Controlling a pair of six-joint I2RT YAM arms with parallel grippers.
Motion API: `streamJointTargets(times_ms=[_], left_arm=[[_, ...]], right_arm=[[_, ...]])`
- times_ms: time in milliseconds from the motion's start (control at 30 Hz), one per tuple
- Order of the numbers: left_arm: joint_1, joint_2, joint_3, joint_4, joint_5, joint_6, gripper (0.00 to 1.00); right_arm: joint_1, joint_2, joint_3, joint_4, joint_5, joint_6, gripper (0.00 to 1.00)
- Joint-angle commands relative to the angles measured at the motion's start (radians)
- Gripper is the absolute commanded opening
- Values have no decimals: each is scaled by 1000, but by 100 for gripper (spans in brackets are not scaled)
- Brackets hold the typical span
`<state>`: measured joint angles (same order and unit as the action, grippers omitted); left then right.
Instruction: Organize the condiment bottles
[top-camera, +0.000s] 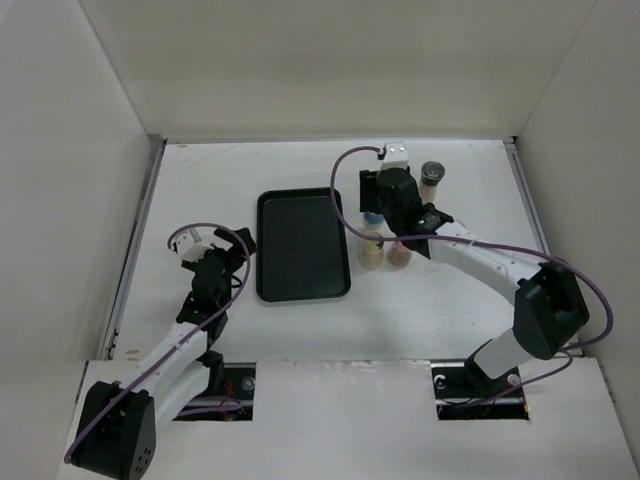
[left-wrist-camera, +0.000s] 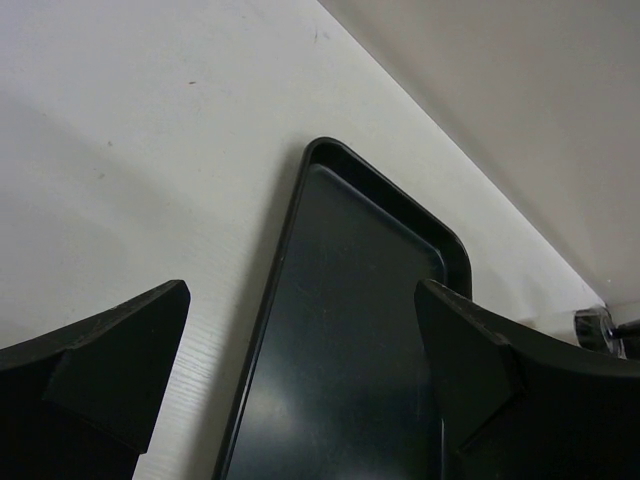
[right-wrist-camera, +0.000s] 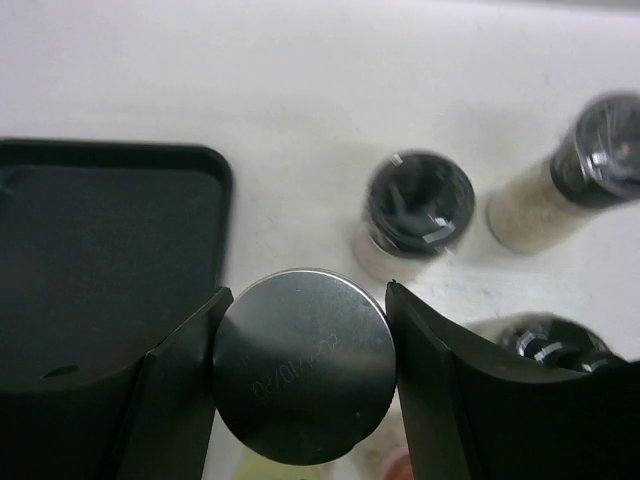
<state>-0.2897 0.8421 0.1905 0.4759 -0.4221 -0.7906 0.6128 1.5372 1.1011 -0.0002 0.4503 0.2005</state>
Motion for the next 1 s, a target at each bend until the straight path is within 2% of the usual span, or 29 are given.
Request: streamJointTargets(times_ms=[0,133,333,600,833,967], left_arm=[[25,-34,-26,47,-17,-13,100],[66,-78,-57,35,-34,-56,100],[149,-158,-100,-17,-24,-136,100],[154,-130,-95,-14,-7,-147,100],[157,-123,-94,-13,-3,-147,100],[159,-124,-91,-13,2,-144,100]], right_arm=[[58,-54,124,203,34,-61,55],[112,49,226,215,1,-55,54],[190,311,462,227,-64,-32,53],[262,619,795,200,-67,-107,55],[282,727,858,197,-58,-131,58],[287,738,827,206,-50,-108,73]])
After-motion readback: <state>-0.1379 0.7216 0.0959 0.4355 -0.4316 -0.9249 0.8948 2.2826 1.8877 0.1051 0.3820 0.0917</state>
